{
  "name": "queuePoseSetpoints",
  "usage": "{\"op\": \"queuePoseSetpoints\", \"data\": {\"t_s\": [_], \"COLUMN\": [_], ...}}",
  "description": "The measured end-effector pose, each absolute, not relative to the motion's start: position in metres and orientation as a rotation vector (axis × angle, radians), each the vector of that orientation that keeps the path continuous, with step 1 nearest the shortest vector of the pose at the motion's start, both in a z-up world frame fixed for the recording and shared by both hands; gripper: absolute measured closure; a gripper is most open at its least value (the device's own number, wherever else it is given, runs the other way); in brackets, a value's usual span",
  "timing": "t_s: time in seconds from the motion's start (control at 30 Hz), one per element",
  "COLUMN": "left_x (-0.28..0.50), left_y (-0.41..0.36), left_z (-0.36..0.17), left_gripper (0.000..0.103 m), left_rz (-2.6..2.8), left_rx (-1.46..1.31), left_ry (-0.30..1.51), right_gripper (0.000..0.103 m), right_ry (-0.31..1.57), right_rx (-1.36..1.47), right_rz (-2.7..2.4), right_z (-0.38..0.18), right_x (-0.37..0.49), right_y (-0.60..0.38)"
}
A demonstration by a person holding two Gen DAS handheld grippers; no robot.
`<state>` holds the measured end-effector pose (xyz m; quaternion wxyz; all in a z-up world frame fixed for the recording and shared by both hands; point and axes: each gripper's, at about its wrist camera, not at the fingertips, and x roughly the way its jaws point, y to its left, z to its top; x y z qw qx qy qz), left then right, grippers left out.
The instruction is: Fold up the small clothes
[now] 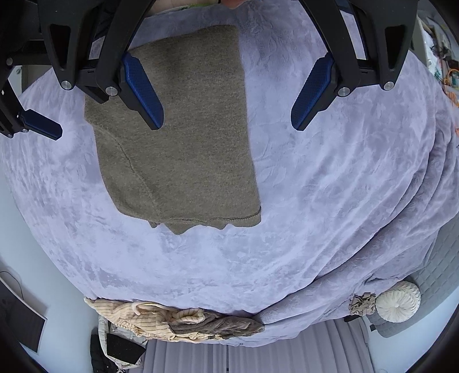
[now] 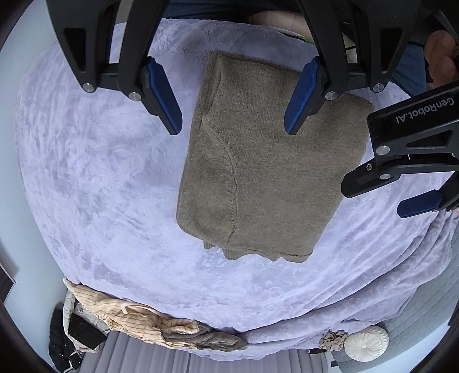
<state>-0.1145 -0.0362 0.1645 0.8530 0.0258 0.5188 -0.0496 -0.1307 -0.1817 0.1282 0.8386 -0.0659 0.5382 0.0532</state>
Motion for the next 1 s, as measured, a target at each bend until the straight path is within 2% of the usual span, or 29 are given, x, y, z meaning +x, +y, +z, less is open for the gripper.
{"op": "queuePoseSetpoints", "data": {"t_s": [1.0], "left_x": [-0.117], "left_y": [-0.012], "left_z": [0.152], "left_gripper": [0.012], "left_rz": [-0.114], "left_rx": [-0.019], "left_ry": [1.117], "right_gripper": [0.026], "right_ry": [1.168], "right_rx": [-0.208], "right_rz": [0.086], "right_z": [0.127], "right_x": [-0.134], "right_y": [-0.156]}}
